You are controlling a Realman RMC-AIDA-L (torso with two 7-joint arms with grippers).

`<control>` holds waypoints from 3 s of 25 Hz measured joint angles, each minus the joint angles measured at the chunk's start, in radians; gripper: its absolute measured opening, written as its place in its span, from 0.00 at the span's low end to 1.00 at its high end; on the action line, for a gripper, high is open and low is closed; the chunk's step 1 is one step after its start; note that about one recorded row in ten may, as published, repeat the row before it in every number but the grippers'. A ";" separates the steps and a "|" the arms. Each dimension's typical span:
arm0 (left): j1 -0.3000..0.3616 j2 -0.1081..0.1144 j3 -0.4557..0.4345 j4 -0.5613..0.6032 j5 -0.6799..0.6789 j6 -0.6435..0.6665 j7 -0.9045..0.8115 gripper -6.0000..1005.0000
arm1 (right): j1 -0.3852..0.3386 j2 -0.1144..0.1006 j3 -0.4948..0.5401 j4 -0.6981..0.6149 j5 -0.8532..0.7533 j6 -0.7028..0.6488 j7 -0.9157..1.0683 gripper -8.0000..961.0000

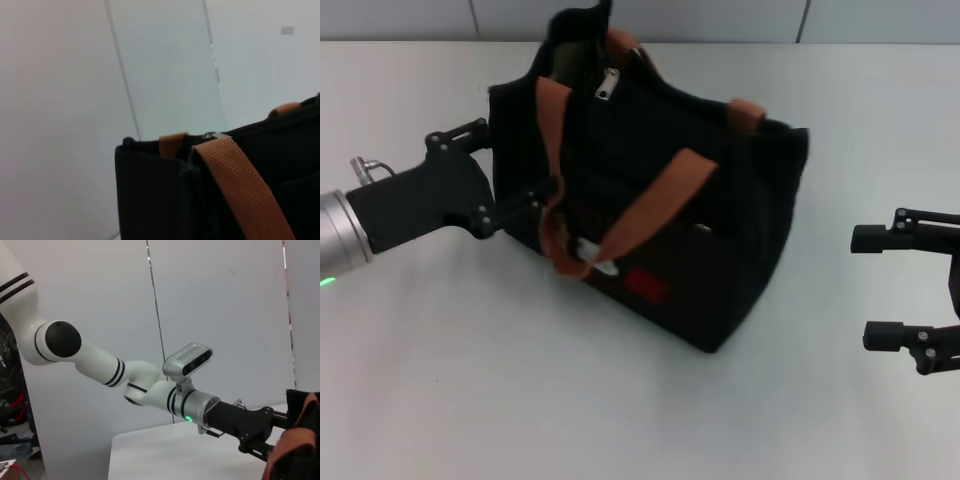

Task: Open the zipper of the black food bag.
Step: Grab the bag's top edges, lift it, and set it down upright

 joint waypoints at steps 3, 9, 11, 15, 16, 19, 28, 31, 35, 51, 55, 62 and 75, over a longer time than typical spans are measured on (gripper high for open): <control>-0.005 0.001 -0.001 -0.031 -0.010 0.011 0.012 0.72 | -0.003 0.000 0.003 0.000 0.000 -0.001 -0.001 0.83; -0.013 -0.005 0.000 -0.043 -0.014 0.008 0.024 0.55 | -0.002 0.000 0.010 0.000 0.007 -0.008 -0.003 0.82; -0.014 -0.006 -0.002 -0.054 -0.023 0.010 0.043 0.49 | -0.002 0.001 0.012 0.005 0.010 -0.010 -0.004 0.82; -0.014 -0.006 0.003 -0.114 -0.086 0.013 0.137 0.33 | -0.007 0.002 0.019 0.011 0.027 -0.011 -0.004 0.82; -0.014 -0.007 0.003 -0.132 -0.109 0.022 0.166 0.28 | -0.018 0.004 0.024 0.020 0.057 -0.011 -0.004 0.82; -0.014 -0.007 0.001 -0.136 -0.121 0.037 0.176 0.20 | -0.030 0.004 0.024 0.030 0.098 -0.011 -0.004 0.82; -0.012 -0.005 0.000 -0.020 -0.172 0.197 0.178 0.10 | -0.028 0.003 0.095 0.027 0.143 0.004 0.106 0.81; -0.012 -0.005 0.002 0.045 -0.186 0.278 0.175 0.10 | 0.005 -0.002 0.124 -0.039 0.142 0.038 0.254 0.81; -0.017 -0.003 0.025 0.110 -0.192 0.329 0.175 0.10 | 0.050 -0.006 0.111 -0.134 0.131 0.073 0.466 0.81; -0.024 -0.007 0.057 0.125 -0.200 0.344 0.216 0.10 | 0.164 0.005 -0.315 -0.429 0.003 0.334 0.519 0.80; -0.024 -0.007 0.057 0.125 -0.201 0.347 0.216 0.10 | 0.170 0.005 -0.342 -0.437 0.003 0.358 0.491 0.80; -0.032 -0.007 0.057 0.126 -0.201 0.350 0.216 0.10 | 0.201 0.004 -0.385 -0.436 -0.002 0.376 0.477 0.79; -0.031 -0.005 0.059 0.129 -0.212 0.355 0.216 0.10 | 0.212 -0.015 -0.217 -0.470 0.012 0.317 0.574 0.78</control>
